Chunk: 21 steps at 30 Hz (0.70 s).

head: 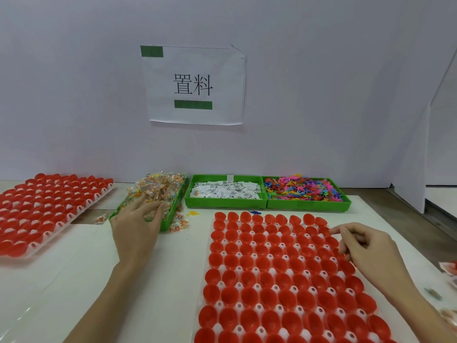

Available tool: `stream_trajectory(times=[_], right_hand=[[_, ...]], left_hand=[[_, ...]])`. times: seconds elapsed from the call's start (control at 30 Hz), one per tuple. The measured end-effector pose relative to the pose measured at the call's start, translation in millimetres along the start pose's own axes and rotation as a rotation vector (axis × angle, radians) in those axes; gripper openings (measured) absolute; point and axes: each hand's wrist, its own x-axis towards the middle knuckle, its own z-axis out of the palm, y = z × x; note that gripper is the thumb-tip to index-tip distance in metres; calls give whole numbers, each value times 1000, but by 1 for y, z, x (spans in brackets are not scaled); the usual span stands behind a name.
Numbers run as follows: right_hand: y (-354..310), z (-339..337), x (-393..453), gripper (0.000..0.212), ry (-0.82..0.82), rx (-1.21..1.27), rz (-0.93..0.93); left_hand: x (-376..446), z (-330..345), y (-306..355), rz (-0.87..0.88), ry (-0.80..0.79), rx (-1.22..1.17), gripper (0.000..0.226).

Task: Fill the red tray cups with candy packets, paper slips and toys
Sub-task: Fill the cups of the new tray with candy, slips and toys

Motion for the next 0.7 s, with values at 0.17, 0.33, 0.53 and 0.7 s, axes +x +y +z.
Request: stream_trajectory(times=[0.17,0.33,0.53,0.7], right_hand=[[3,-1,3,25,27,-6,6],[6,1,4,29,4,-13,-11],[5,7,2,26,-29,12,-92],[-26,27,12,19,-121,-36,-195]], left_hand=[[3,-20,33,68,-37,-232,10],[-22,-12,88,75,-375,-493,10],[-63,11,91,40,-247,-585,17],[-62,28,69,-195,-169,-740,26]])
